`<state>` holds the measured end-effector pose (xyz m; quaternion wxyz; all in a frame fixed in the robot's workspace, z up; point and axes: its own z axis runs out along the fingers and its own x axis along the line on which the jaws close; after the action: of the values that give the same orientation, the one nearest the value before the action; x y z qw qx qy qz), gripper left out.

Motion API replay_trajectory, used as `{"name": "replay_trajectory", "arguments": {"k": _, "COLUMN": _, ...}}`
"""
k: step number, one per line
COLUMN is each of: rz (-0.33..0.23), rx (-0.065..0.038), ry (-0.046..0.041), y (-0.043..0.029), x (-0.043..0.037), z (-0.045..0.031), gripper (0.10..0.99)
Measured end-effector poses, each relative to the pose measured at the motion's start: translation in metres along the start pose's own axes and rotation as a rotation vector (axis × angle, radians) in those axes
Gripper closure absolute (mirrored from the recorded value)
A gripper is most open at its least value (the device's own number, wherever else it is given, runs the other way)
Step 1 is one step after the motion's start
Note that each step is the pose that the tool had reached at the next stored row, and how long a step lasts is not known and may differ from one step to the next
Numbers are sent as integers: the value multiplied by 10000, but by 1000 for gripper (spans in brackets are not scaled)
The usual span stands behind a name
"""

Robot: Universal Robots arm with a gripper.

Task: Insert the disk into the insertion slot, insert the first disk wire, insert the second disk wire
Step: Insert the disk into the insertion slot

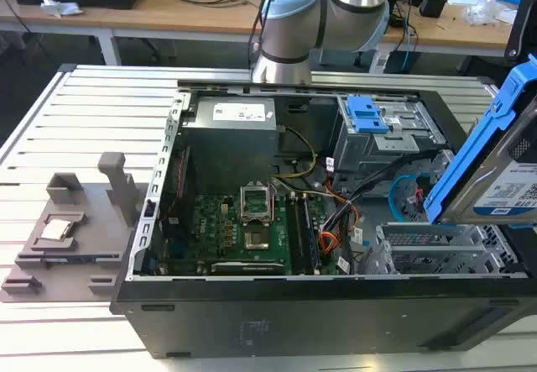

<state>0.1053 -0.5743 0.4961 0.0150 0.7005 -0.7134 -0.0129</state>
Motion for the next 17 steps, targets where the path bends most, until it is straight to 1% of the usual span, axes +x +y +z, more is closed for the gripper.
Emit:
{"name": "replay_trajectory", "arguments": {"k": 3, "rz": -1, "rx": 0, "ry": 0, "y": 12, "x": 0, "z": 45, "gripper": 722}}
{"name": "replay_trajectory", "arguments": {"k": 14, "rz": -1, "rx": 0, "ry": 0, "y": 8, "x": 0, "z": 163, "gripper": 722}}
{"name": "replay_trajectory", "arguments": {"k": 17, "rz": -1, "rx": 0, "ry": 1, "y": 5, "x": -1, "z": 219, "gripper": 722}}
